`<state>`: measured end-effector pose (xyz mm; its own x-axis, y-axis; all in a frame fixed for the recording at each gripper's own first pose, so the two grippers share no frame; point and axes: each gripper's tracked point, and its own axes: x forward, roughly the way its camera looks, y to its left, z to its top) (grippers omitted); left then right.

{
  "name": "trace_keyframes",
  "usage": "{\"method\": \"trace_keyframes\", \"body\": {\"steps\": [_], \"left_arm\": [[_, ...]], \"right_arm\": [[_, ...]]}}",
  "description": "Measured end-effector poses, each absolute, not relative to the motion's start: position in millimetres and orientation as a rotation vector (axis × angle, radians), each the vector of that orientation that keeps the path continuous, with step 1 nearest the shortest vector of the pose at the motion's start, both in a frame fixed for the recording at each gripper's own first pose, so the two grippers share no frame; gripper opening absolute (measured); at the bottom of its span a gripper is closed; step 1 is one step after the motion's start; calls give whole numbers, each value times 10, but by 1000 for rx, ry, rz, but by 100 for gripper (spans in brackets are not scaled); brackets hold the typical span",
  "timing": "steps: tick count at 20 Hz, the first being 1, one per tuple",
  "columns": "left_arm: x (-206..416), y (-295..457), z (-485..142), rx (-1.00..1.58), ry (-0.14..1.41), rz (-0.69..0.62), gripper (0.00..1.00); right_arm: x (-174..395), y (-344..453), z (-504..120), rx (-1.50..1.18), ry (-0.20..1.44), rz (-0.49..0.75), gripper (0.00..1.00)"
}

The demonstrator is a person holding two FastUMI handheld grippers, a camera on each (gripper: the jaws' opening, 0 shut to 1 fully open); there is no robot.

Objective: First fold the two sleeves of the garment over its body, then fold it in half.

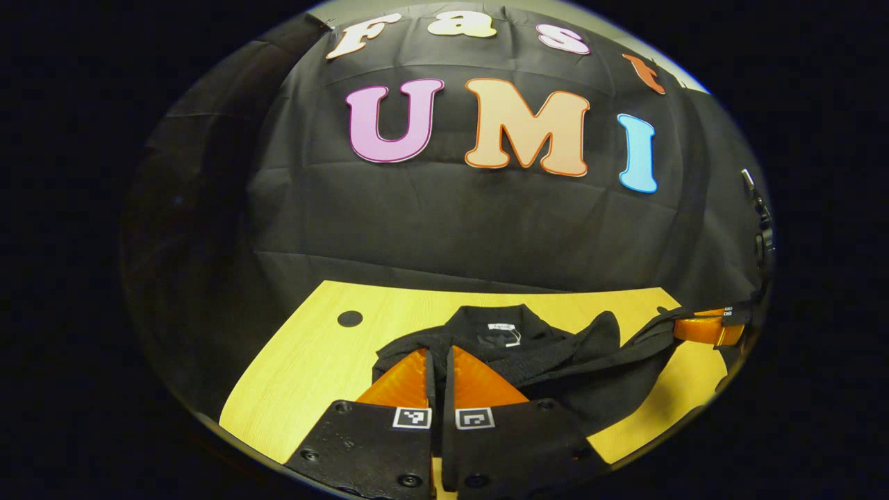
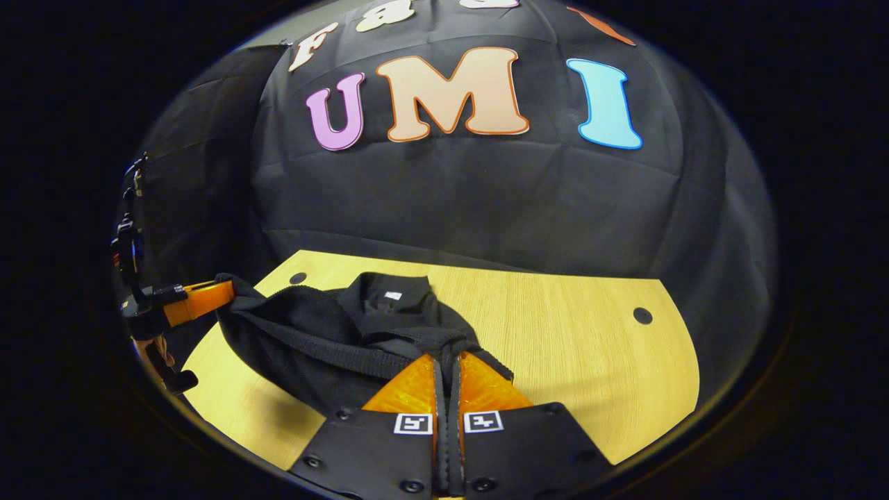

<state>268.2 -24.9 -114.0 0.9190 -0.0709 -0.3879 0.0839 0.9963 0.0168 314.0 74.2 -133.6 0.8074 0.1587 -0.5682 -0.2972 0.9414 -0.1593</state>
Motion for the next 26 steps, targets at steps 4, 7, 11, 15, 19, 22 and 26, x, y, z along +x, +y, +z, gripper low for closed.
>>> {"method": "trace_keyframes", "body": {"steps": [4, 7, 11, 15, 19, 22, 26], "left_arm": [[3150, -187, -1243, 19, 392, -75, 0], [3404, -165, -1448, 24, 401, -66, 0], [3640, -135, -1805, 32, 442, -56, 0], [3757, -116, -2070, 69, 483, -58, 0], [3789, -120, -2174, 80, 490, -51, 0], [3811, -127, -2174, 64, 485, -46, 5], [3786, -39, -2075, 99, 471, -16, 61]], "right_arm": [[3625, 837, -1409, -237, 580, 216, 2], [3914, 872, -1594, -224, 595, 190, 2], [4192, 844, -1942, -193, 645, 160, 2], [4325, 825, -2142, -182, 660, 138, 2], [4389, 831, -2264, -216, 654, 134, 5], [4428, 808, -2215, -243, 630, 128, 19], [4388, 810, -2180, -210, 635, 131, 70]]}}
